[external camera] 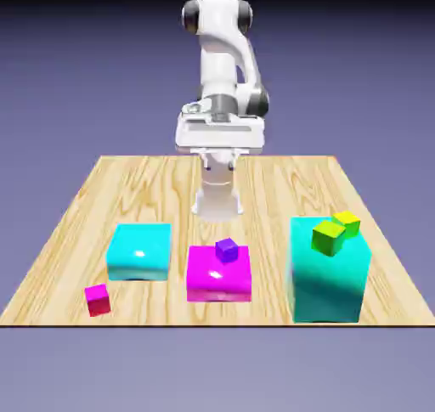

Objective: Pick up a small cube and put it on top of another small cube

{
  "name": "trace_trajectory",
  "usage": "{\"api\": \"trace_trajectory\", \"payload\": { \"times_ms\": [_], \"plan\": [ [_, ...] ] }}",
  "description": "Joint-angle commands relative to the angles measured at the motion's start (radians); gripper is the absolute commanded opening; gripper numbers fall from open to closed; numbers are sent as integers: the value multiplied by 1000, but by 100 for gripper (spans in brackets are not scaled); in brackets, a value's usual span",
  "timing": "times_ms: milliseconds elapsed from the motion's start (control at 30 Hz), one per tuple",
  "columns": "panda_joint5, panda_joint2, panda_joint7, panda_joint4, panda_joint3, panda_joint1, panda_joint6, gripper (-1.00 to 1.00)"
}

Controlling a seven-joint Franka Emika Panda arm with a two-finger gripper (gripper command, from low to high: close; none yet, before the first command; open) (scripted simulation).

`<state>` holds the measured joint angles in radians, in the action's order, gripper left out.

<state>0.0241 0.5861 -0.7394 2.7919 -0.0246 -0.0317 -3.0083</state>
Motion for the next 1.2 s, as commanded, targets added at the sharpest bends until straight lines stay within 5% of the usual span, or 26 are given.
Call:
{"api": "trace_trajectory", "payload": {
  "times_ms": [0, 1167],
  "plan": [
    [20, 13, 1, -15, -20, -36, 24, 0],
    [720, 479, 48, -540, -733, -1305, 858, 0]
  ]
}}
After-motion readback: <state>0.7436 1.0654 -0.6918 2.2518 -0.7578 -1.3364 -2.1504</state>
